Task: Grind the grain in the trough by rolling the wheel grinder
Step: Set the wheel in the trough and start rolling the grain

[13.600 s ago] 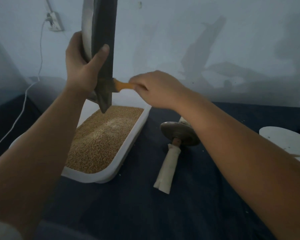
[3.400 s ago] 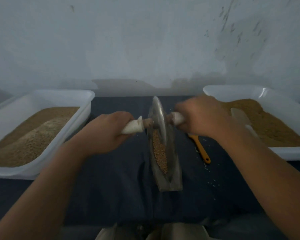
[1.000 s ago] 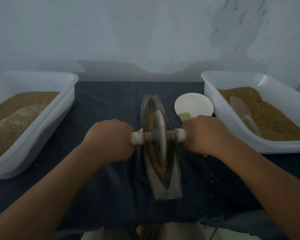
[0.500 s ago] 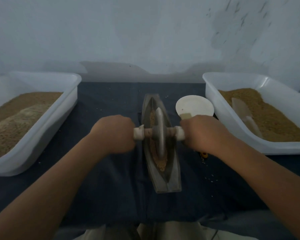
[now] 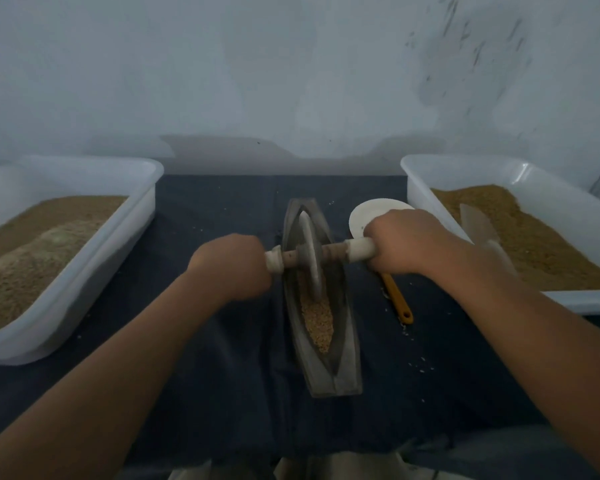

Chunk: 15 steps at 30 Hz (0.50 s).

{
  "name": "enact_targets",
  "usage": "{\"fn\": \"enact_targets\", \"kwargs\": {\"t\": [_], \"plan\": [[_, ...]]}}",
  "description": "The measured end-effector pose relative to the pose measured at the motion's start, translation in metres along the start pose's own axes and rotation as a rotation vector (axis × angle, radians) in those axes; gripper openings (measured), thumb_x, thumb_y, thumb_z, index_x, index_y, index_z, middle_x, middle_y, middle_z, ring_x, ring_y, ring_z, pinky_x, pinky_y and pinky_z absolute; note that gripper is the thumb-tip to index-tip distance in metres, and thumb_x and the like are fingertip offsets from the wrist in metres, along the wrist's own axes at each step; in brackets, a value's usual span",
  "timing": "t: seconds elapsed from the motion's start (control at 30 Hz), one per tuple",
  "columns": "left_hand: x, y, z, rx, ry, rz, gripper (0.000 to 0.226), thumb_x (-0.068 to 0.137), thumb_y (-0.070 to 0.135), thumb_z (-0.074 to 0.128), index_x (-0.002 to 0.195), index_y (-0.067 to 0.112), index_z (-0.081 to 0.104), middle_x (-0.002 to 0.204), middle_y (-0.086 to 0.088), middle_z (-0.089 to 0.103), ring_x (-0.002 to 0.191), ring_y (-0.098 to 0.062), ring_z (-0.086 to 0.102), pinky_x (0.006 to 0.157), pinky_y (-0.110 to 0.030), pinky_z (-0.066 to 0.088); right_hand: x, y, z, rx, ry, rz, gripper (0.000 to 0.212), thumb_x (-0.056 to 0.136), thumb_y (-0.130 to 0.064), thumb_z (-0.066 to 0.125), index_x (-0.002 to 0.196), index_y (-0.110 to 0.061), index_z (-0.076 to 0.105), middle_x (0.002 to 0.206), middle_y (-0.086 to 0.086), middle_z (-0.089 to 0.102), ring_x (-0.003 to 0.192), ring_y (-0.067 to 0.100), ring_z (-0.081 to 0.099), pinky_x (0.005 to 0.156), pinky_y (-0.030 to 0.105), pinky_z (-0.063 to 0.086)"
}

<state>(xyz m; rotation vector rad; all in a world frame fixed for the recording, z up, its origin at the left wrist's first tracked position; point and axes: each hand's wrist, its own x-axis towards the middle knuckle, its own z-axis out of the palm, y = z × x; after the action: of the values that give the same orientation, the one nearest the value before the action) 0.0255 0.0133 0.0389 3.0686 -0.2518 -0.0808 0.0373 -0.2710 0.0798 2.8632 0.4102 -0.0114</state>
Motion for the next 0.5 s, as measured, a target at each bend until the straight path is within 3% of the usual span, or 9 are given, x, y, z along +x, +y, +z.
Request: {"fn": "enact_targets", "kwargs": {"t": [0.2,0.3,0.43,0.5], "plan": [[0.003,0.015,-0.016,0.056,0.048,-0.02,0.025,0.082,0.04,0.064,0.073,0.024,0.047,0.076,0.005,0.054,0.067,-0.019,0.055,0.069,-0.035,0.051,0.017,-0.01,0.003,0.027,0.029,0.058,0.021,0.079,-0.046,0.074,0.07,-0.031,0.062,0.068,-0.007,0.063,0.064,0.012,0.06,0.058,0.031,0.046],[-0.004,0.021,-0.022,0.087,0.052,-0.021,0.022,0.085,0.038,0.063,0.075,0.026,0.048,0.079,0.004,0.056,0.07,-0.02,0.058,0.071,-0.038,0.054,0.012,-0.015,0.005,0.071,-0.011,0.104,0.024,0.086,-0.046,0.072,0.071,-0.03,0.061,0.071,-0.007,0.063,0.07,0.014,0.063,0.068,0.036,0.053],[-0.025,0.015,-0.005,0.115,0.101,0.014,0.021,0.08,0.038,0.063,0.07,0.025,0.049,0.071,0.007,0.055,0.06,-0.014,0.053,0.055,-0.029,0.042,-0.023,-0.017,0.028,0.107,0.023,0.102,0.027,0.088,-0.047,0.068,0.073,-0.033,0.053,0.074,-0.009,0.056,0.065,0.006,0.05,0.056,0.028,0.035],[-0.025,0.013,0.002,0.125,0.128,0.031,0.021,0.077,0.04,0.062,0.068,0.025,0.051,0.067,0.008,0.056,0.056,-0.013,0.052,0.051,-0.027,0.037,-0.025,-0.017,0.033,0.116,0.037,0.106,0.027,0.088,-0.047,0.069,0.073,-0.033,0.052,0.075,-0.009,0.055,0.065,0.006,0.048,0.056,0.028,0.035]]}}
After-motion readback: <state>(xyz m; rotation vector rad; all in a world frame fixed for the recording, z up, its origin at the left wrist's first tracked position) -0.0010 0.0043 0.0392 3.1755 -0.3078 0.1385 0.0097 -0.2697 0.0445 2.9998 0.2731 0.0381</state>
